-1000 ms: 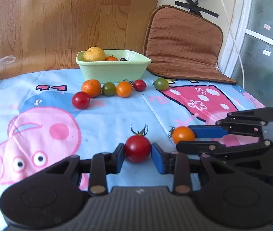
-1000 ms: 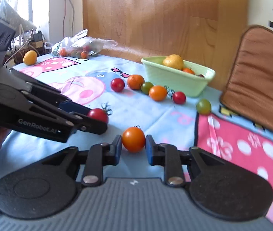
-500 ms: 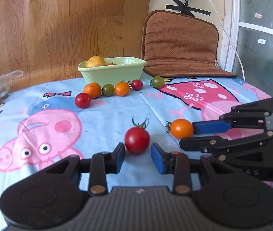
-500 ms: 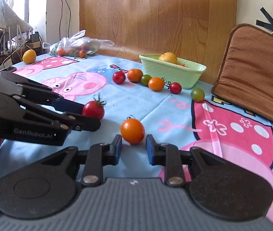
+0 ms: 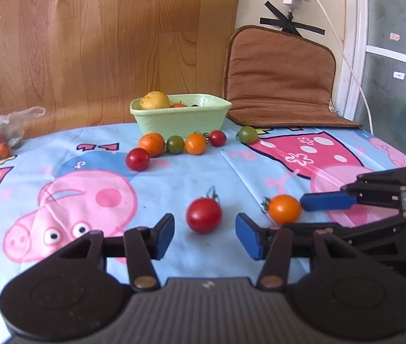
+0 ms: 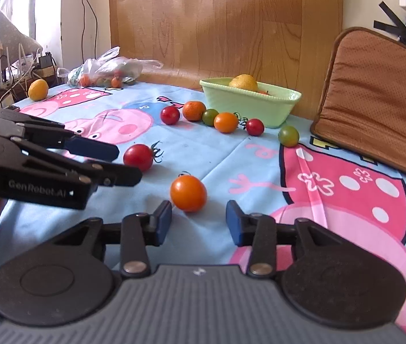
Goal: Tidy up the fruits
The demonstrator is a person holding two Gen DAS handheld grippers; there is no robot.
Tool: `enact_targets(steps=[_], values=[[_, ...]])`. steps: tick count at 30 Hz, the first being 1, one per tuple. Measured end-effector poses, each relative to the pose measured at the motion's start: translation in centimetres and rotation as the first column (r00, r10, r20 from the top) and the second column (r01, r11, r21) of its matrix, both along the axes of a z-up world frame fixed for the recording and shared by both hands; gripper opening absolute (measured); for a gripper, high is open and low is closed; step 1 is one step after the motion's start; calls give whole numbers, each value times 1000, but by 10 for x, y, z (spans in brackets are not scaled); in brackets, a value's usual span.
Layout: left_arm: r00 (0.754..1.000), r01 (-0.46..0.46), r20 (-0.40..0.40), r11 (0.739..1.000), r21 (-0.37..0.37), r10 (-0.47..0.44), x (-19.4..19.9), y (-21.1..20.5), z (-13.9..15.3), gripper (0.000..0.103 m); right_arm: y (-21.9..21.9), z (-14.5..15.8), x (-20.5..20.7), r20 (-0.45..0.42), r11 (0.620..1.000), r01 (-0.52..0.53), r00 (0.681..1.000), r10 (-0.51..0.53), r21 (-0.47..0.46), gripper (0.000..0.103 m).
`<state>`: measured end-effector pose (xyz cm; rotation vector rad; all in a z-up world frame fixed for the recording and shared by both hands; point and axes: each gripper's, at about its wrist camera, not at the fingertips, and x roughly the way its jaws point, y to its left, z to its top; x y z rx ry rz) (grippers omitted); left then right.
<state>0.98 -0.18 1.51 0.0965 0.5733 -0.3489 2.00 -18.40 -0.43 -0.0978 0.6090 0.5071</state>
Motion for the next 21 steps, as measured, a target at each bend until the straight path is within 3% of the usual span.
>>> enact_targets(steps=[7, 9, 11, 12, 21], values=[[999, 17, -35, 1000, -4, -17, 20, -2, -2, 49, 5, 1, 3, -2, 1000, -8, 1000, 8, 1, 45], [999, 21, -48, 1000, 0, -21, 24, -5, -5, 46, 8, 1, 4, 3, 1000, -17, 1000, 17, -6, 44], [998, 18, -66, 1000, -2, -18, 26, -6, -8, 35, 10, 1, 5, 5, 1000, -26, 1000, 26, -9, 43], [998, 16, -60, 1000, 5, -16, 25, -7, -8, 32, 10, 1, 5, 6, 1000, -26, 1000, 26, -6, 33], [997, -15, -80, 1000, -8, 14, 6, -7, -4, 31, -2, 2, -5, -18, 998, 33, 999, -32, 48, 31]])
